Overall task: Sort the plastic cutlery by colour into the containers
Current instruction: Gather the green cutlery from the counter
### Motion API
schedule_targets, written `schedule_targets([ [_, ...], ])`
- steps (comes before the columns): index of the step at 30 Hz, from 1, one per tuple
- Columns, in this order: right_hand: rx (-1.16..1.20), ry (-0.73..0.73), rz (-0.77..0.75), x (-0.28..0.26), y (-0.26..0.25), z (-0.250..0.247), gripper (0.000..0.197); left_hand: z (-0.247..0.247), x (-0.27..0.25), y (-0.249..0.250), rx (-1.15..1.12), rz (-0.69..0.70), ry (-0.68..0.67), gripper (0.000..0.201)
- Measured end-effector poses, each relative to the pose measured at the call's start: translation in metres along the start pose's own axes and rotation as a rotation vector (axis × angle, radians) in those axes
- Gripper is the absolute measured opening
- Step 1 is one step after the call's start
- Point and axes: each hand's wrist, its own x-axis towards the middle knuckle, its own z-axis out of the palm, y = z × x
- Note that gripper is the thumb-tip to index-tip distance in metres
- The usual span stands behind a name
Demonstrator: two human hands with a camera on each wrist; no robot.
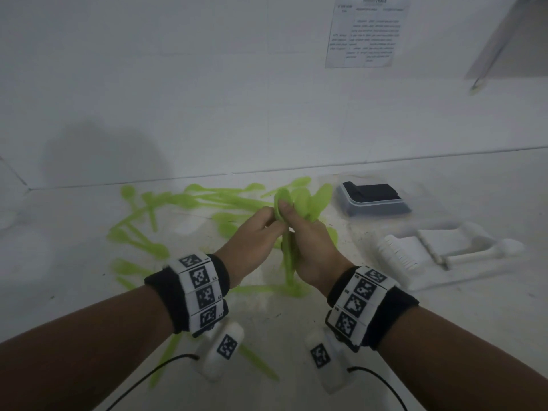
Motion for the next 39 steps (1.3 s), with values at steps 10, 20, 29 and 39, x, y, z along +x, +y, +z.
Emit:
schedule_targets([
  [10,-0.245,-0.157,0.071,-0.004,-0.002,0.001,0.030,-0.008,-0.003,-0.006,-0.181,-0.083,0.025,0.024],
  [20,-0.276,-0.156,-0.038,-0.007,-0.002,-0.003,0.007,-0.004,0.002,-0.007,-0.103,-0.056,0.102,0.030],
  [29,-0.369,-0.200,-0.206,-0.014,0.003,-0.006,0.025,0.006,0.009,-0.009,-0.315,-0.175,0.155,0.040],
  [39,-0.254,-0.127,-0.103,-0.006,-0.001,-0.010,0.025,-0.013,0.009,-0.018,-0.262,-0.081,0.372,0.024],
])
